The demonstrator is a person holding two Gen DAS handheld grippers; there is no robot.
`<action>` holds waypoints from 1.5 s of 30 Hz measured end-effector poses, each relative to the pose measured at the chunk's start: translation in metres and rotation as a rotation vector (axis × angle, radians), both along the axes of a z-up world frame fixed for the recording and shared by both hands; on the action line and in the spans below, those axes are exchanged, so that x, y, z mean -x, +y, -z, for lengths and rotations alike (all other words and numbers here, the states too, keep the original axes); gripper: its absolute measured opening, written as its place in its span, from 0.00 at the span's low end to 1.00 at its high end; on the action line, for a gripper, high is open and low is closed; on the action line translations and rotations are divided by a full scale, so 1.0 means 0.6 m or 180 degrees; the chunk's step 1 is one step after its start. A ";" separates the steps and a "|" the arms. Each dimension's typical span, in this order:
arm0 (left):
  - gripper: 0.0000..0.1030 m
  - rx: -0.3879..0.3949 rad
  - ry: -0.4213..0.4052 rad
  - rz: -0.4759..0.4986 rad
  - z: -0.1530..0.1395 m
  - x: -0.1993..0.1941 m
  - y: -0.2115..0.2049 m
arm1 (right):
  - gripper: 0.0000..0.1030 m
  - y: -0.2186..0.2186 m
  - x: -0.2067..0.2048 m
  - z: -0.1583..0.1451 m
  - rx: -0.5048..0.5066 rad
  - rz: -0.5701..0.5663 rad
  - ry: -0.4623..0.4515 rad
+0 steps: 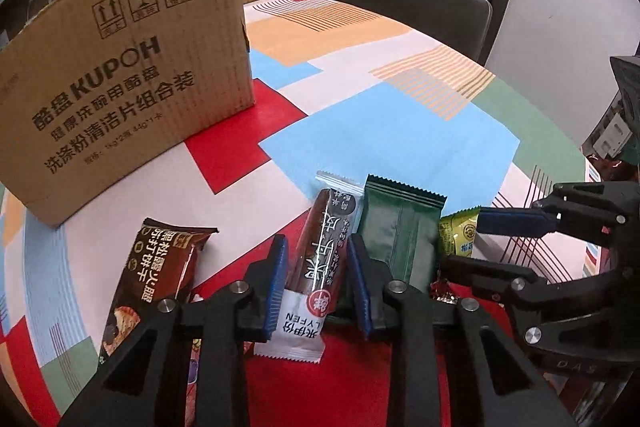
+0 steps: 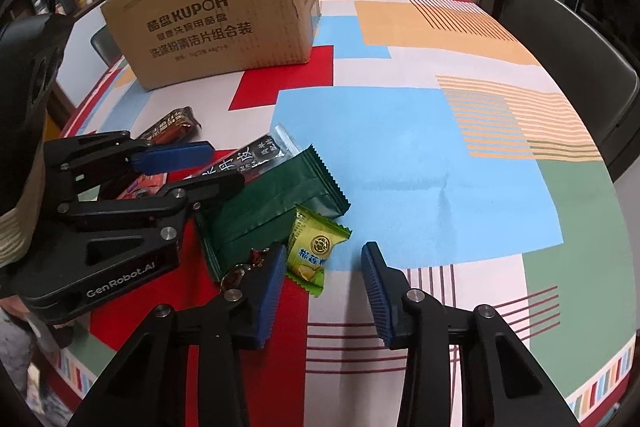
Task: Organize snacks
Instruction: 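Grasp the white-wrapped candy bar with left gripper while right grasps yellow candy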
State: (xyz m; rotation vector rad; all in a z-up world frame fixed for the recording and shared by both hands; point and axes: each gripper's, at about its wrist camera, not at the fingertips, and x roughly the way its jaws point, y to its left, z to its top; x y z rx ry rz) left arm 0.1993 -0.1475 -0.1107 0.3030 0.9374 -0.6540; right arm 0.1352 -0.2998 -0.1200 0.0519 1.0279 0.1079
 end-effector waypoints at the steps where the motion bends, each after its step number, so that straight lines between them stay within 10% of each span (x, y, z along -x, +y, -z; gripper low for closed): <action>1: 0.29 -0.0015 -0.0011 -0.0004 0.000 0.001 -0.002 | 0.38 -0.001 0.000 0.000 -0.0019 0.0002 0.0007; 23: 0.19 -0.0032 -0.0012 -0.0219 0.007 0.008 -0.006 | 0.21 -0.011 -0.010 0.007 -0.0177 0.0064 0.0013; 45: 0.19 0.0418 -0.0599 -0.0586 -0.141 0.031 0.068 | 0.21 0.011 -0.019 -0.088 -0.0244 -0.0112 -0.0453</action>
